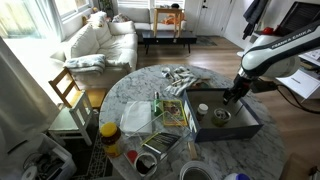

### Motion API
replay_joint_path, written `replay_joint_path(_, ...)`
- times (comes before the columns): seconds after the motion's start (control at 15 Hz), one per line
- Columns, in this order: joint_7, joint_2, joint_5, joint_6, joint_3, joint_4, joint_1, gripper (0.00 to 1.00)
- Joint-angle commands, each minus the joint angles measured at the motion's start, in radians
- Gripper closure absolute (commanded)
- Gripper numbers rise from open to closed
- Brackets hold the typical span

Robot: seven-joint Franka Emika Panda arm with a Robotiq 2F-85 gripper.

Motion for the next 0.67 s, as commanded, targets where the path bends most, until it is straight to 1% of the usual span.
replay_joint_path(0.0, -0.014, -0.093, -0.042, -0.094, -0.036, -0.027, -0.039, 0.00)
replay_joint_path(0.07, -0.042, -0.101, -0.031, -0.121, -0.047, -0.026, -0.051, 0.00)
replay_joint_path(0.13, -0.040, -0.105, -0.044, -0.137, -0.062, -0.028, -0.061, 0.00)
replay_joint_path(0.27, -0.085, -0.109, -0.008, -0.172, -0.084, -0.027, -0.082, 0.00)
replay_joint_path(0.4, -0.109, -0.088, 0.045, -0.162, -0.098, -0.028, -0.097, 0.00)
replay_joint_path(0.6, -0.167, -0.041, 0.134, -0.114, -0.105, -0.034, -0.116, 0.00)
